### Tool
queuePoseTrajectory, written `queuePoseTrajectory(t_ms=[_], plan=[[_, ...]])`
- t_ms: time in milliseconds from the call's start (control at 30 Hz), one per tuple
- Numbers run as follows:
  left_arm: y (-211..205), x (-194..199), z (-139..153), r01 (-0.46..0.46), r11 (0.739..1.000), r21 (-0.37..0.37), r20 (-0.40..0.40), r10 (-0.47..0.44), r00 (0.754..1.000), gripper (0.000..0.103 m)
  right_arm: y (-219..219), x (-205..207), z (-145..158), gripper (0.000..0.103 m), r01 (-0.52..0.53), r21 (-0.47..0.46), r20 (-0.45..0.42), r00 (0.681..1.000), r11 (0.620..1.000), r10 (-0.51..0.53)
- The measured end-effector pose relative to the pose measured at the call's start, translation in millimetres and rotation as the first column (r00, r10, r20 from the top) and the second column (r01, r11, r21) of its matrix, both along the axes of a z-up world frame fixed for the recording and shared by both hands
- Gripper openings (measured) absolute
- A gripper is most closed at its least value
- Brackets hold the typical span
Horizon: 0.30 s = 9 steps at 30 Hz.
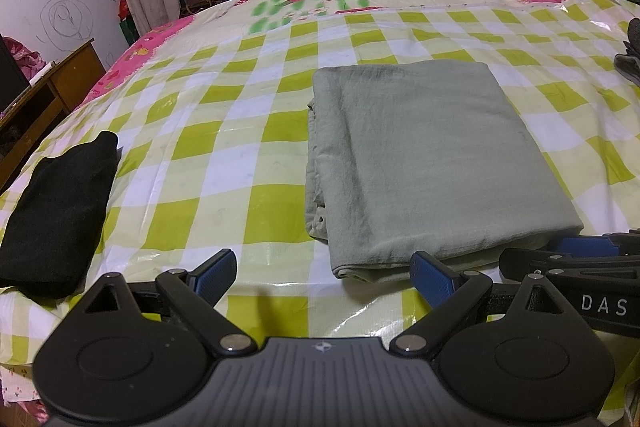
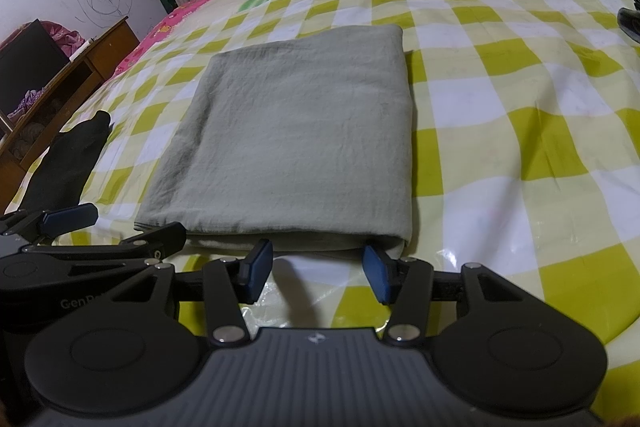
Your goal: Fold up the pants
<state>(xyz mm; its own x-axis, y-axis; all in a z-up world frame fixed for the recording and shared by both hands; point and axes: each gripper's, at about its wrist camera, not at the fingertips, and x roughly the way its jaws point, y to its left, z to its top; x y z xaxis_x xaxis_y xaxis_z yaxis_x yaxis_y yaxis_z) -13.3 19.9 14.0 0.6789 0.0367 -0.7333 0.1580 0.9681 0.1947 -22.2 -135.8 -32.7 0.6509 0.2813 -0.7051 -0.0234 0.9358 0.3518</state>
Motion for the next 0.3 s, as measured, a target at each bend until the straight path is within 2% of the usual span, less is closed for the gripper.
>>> queuePoseTrajectory(t_ms=[300], plan=[[3.1, 1.8, 1.0, 0.0, 1.0, 0.003, 0.001, 0.0, 1.0, 0.103, 0.1, 0.1, 0.1, 0.052, 0.0, 0.0, 0.0, 1.0, 1.0, 0.0]])
